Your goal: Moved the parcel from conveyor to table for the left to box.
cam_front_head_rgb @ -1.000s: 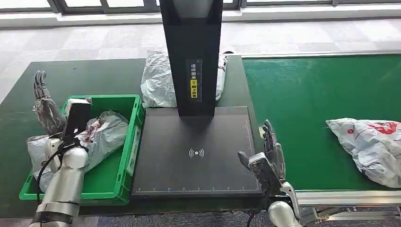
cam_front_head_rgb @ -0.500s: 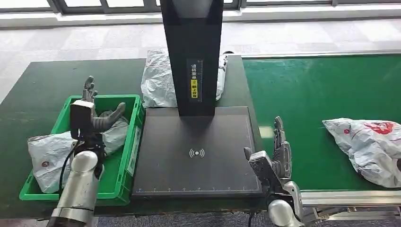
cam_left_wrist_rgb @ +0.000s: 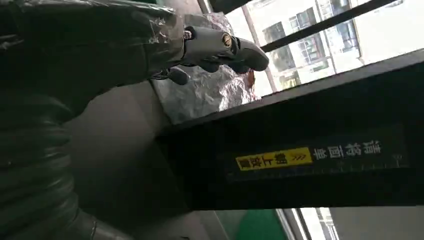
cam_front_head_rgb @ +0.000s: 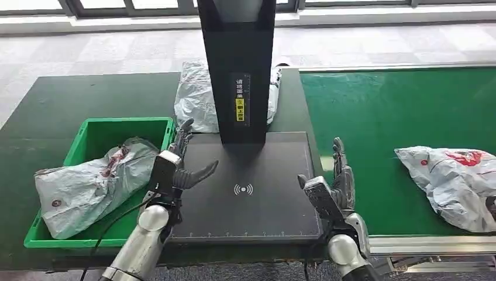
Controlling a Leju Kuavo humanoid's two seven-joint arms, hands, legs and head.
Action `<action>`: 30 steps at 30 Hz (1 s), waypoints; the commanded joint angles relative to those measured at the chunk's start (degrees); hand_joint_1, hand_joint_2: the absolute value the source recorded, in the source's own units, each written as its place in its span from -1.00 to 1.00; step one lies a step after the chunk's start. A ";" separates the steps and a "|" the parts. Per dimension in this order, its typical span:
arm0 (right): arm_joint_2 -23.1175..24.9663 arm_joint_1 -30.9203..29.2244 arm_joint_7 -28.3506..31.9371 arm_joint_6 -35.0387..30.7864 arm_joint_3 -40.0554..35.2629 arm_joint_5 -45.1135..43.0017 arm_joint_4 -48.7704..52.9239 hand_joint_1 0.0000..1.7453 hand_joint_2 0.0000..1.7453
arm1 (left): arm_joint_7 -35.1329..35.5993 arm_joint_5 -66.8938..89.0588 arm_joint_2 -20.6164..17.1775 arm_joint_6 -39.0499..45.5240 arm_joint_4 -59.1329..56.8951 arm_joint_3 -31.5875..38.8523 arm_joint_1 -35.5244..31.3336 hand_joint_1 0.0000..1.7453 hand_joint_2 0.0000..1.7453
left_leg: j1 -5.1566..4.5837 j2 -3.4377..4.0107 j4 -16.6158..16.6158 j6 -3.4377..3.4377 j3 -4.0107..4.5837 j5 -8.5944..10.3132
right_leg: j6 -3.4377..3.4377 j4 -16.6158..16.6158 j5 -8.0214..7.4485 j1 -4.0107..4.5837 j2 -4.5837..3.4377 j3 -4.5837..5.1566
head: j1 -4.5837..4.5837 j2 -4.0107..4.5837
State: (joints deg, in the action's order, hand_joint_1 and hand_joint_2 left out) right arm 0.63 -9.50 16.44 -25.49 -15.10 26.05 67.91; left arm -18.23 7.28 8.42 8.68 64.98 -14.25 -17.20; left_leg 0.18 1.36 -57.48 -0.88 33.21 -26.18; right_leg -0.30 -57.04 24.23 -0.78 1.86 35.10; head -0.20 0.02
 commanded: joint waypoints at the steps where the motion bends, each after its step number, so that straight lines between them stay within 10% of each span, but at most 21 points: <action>1: 2.36 -4.08 -1.07 -0.08 1.91 0.06 -7.97 -1.00 1.00 | -0.23 -0.38 0.85 2.62 -11.45 -5.10 -3.86 -1.00 1.00 | 0.05 -0.10 0.10 0.01 -0.18 0.01 | 0.03 0.13 -0.03 0.02 -0.15 -0.20 | 0.00 0.00; 12: 2.66 -2.57 -2.19 -1.98 3.86 2.06 -6.79 -1.00 1.00 | -0.76 1.00 1.00 6.31 -14.97 -6.56 -5.37 -1.00 1.00 | 0.05 -0.16 0.05 0.00 -0.12 0.00 | 0.04 0.07 0.01 0.02 -0.05 -0.15 | 0.00 -0.02; 19: 1.06 -4.76 -15.87 -11.68 10.30 25.27 -11.82 -1.00 1.00 | 0.07 1.14 1.03 9.36 -14.08 -7.64 -4.10 -1.00 1.00 | 0.08 -0.21 0.15 0.03 -0.27 0.00 | 0.03 0.23 -0.02 0.04 -0.15 -0.32 | 0.00 0.00; 30: -1.73 -3.56 -31.78 -9.54 21.31 49.31 -15.47 -1.00 1.00 | 0.44 1.35 1.28 9.74 -13.89 -7.09 -3.54 -1.00 1.00 | 0.05 -0.32 0.14 0.02 -0.24 0.01 | 0.03 0.20 0.03 -0.01 0.02 -0.30 | 0.02 -0.02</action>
State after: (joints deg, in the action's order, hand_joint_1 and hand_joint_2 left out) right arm 0.63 -12.21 -9.84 -36.92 -5.02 66.37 58.92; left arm -17.99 8.37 10.38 18.14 54.29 -19.67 -19.30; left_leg 0.16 1.32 -57.49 -0.87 33.21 -26.18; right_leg -0.32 -57.02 24.22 -0.82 1.87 35.11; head -0.17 0.00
